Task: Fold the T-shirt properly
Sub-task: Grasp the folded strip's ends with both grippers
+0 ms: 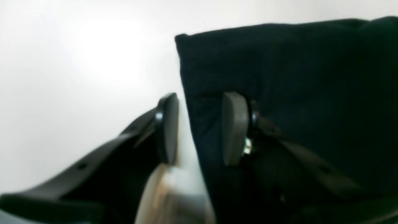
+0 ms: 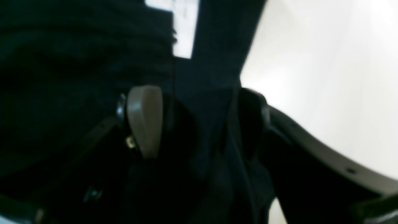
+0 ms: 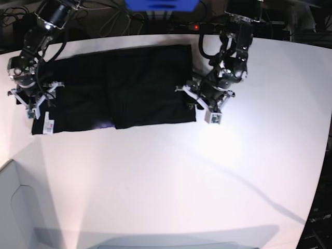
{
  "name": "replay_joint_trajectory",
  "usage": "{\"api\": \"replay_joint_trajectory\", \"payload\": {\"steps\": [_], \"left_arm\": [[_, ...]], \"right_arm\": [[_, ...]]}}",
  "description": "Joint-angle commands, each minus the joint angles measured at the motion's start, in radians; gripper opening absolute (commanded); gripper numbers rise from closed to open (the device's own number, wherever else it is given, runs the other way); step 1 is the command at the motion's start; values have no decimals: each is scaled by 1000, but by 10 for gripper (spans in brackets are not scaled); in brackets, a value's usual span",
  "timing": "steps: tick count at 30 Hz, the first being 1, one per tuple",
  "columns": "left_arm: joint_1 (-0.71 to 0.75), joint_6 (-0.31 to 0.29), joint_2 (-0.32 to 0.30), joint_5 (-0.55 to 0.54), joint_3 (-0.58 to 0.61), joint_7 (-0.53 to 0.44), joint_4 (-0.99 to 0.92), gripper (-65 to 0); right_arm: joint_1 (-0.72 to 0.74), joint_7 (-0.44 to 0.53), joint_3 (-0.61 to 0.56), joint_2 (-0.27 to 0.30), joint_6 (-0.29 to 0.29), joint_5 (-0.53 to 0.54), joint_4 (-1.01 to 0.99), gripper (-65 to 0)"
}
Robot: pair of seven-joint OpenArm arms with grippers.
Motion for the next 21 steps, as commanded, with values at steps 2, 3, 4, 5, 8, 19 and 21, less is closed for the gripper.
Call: {"api": "replay_joint_trajectory", "payload": {"steps": [2,3,4,5,8,19,21], "left_arm": [[-23,-1,0,0,0,9,-8,-416],[-36,-1,0,0,0,9,-15,-416],[-44,-1,0,0,0,9,-18,-416],[-50,-1,0,0,0,11,-19,-416],[-50,-1,-4,4,0,11,-18,-416],[-46,-1,-5,1,0,11,-7,-416],[-47,-1,-5,1,0,11,-7,-416]], "right_arm": [[23,19,21,15,10,11,14,-259],[25,19,38,15,10,11,13,-259],[25,19,47,15,10,11,13,-259],[28,19,49,15,10,11,13,-259],[43,13,70,19,10,11,11,-259],[46,19,81,58,10,14,-151,-260],[46,19,78,56,10,14,-161,-262]]}}
